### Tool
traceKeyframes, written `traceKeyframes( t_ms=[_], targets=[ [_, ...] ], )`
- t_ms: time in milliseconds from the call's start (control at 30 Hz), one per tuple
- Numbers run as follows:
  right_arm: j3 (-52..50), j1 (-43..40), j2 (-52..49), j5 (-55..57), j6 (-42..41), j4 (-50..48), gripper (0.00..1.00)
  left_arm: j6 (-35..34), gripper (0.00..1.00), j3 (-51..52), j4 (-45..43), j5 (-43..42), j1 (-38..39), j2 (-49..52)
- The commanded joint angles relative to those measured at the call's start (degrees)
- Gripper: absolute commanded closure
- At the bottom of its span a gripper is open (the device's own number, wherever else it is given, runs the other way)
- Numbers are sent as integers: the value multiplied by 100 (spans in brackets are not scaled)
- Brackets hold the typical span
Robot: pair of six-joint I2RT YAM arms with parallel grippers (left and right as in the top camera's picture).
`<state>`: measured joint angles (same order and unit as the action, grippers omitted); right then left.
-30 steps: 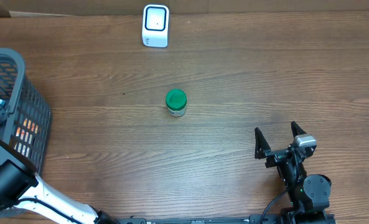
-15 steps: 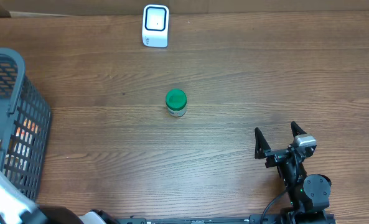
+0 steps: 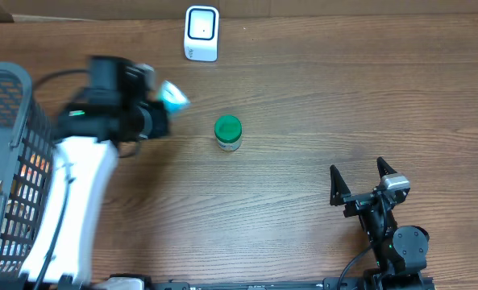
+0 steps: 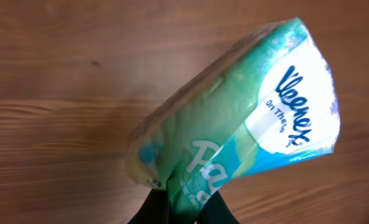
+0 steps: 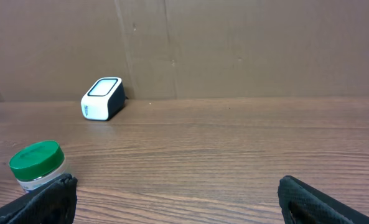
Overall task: Scan the item barcode
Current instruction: 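Place the Kleenex pack on the table beside the jar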
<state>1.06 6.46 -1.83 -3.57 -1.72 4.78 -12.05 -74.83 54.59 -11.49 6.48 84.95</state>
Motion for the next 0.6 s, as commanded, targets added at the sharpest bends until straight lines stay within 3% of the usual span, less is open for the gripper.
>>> traceKeyframes(
  t_ms=[0, 167, 200, 300, 367, 433, 567],
  targets=[
    [-59, 33, 37, 50, 7, -20, 0, -343, 96, 654, -437, 299, 402, 597],
    [-59, 33, 37, 50, 7, -20, 0, -518, 94, 820, -756, 79, 601, 1381],
    [-59, 33, 37, 50, 7, -20, 0, -516, 89, 820, -761, 9, 599, 1508],
    [-59, 33, 37, 50, 7, -20, 0, -511, 37, 820, -870, -199, 586, 1663],
    [-59, 33, 37, 50, 7, -20, 0, -509, 17, 785, -970, -278, 566, 1637],
    [-59, 33, 37, 50, 7, -20, 0, -468, 9, 474, -828, -387, 483, 1556],
    [-59, 33, 37, 50, 7, -20, 0, -293, 9, -632, 4, -304, 87, 1191]
  ],
)
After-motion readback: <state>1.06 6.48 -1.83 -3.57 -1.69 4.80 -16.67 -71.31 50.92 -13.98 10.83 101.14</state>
